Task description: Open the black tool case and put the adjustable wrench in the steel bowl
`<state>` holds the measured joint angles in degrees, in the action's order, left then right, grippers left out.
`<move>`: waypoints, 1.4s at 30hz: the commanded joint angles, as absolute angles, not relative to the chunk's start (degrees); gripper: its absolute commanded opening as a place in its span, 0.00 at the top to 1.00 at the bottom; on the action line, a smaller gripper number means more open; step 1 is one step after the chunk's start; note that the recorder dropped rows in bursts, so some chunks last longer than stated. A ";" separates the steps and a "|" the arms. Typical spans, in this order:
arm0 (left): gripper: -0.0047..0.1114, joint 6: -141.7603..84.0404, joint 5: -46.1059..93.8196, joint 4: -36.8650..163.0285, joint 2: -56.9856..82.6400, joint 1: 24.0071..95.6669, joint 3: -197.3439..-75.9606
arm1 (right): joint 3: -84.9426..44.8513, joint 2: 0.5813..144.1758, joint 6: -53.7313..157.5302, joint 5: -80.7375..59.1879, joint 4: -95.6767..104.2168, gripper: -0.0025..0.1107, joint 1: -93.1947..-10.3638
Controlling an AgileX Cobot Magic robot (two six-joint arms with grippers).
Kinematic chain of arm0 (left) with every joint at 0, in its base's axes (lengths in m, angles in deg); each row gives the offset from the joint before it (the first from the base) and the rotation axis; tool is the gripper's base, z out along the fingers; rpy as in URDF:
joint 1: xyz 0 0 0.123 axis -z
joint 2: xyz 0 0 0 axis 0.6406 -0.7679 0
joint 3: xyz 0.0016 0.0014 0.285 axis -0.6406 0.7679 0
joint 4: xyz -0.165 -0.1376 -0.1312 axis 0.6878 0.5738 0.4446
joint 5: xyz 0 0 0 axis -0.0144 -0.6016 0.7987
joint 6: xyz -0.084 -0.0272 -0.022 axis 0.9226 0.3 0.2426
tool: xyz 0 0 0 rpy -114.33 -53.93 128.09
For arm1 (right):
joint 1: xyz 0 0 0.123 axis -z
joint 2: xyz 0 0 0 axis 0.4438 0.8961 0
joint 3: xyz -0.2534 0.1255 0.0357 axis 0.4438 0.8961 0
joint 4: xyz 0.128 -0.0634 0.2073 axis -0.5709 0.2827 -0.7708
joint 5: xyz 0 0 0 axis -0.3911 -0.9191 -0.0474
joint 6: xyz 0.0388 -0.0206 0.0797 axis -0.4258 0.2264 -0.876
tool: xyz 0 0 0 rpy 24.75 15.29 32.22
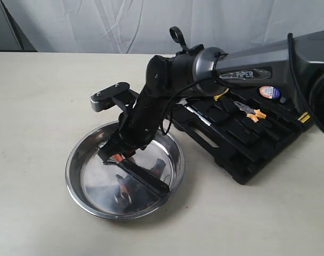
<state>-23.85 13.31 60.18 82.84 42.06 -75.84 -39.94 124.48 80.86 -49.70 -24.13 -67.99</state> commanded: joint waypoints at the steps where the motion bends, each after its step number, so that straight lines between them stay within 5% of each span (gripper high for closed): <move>1: 0.96 -23.55 13.61 60.41 82.64 42.27 -75.96 | -40.88 124.00 80.96 -49.89 -24.13 0.60 -68.09; 6: 0.96 -23.55 13.61 60.41 82.64 42.27 -75.96 | -40.97 120.16 81.19 -51.96 -23.79 0.99 -68.09; 12: 0.96 -23.55 13.61 60.41 82.64 42.27 -75.96 | -37.52 109.91 80.95 -55.64 -21.56 0.99 -68.09; 24: 0.96 -23.55 13.61 60.41 82.64 42.27 -75.96 | -9.08 74.48 76.93 -53.00 -20.37 0.99 -68.09; 35: 0.96 -23.55 13.58 60.41 82.64 42.27 -75.96 | -6.83 60.78 76.67 -64.54 -23.54 0.99 -68.09; 42: 0.96 -23.55 13.58 60.41 82.64 42.27 -75.96 | 9.11 47.14 76.67 -40.67 -18.81 0.99 -67.74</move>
